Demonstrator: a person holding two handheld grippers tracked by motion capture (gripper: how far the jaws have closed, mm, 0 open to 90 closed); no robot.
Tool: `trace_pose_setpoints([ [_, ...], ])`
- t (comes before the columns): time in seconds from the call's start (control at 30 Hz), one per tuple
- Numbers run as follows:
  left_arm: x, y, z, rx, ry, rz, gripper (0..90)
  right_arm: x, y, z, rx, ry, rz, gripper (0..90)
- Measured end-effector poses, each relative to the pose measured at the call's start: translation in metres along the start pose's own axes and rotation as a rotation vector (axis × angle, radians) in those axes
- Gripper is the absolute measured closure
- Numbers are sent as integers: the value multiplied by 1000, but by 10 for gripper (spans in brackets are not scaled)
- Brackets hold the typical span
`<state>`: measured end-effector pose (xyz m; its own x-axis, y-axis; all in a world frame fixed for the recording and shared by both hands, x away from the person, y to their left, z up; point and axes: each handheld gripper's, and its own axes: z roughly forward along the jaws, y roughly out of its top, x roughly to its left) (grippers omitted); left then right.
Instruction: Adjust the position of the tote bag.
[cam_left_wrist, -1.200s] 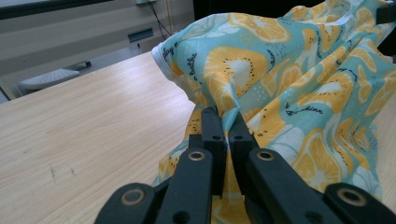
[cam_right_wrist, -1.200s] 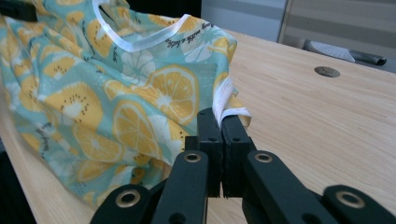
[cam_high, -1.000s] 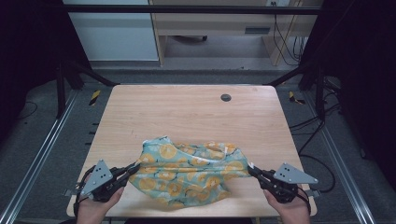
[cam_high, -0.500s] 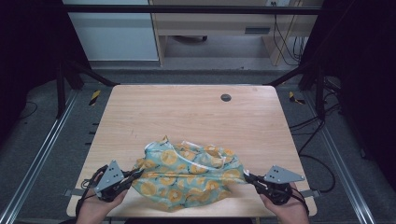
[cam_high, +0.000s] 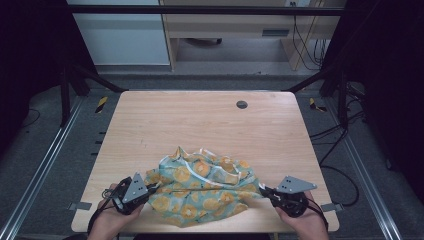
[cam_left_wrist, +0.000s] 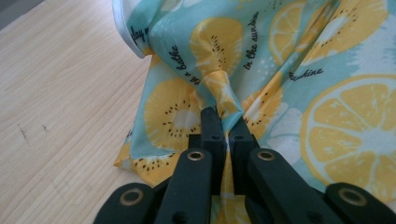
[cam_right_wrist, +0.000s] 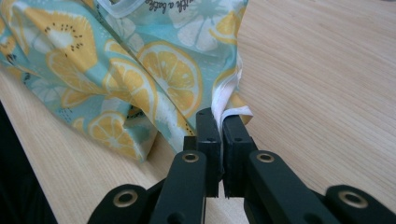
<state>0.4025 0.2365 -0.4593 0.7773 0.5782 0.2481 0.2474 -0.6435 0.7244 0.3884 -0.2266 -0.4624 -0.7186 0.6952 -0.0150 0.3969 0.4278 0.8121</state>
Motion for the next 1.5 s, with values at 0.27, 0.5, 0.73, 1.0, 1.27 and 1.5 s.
trace_pose_setpoints([
  [0.27, 4, 2, 19, 65, 27, 25, 878, -8, 1, 16, 57, -13, -4, 871],
  [0.5, 10, 2, 32, 85, 38, 28, 869, -11, 0, 23, 91, -25, -7, 863],
  [0.73, 15, 5, 39, 102, 45, 38, 872, -12, 2, 25, 95, -31, -12, 894],
  [1.0, 18, 7, 46, 97, 50, 20, 880, -12, 2, 27, 102, -50, -18, 897],
  [1.27, 18, 6, 48, 91, 37, -14, 885, -15, 2, 28, 103, -62, -16, 898],
  [1.5, 17, 6, 47, 74, 31, -31, 885, -21, 5, 33, 97, -78, 0, 899],
])
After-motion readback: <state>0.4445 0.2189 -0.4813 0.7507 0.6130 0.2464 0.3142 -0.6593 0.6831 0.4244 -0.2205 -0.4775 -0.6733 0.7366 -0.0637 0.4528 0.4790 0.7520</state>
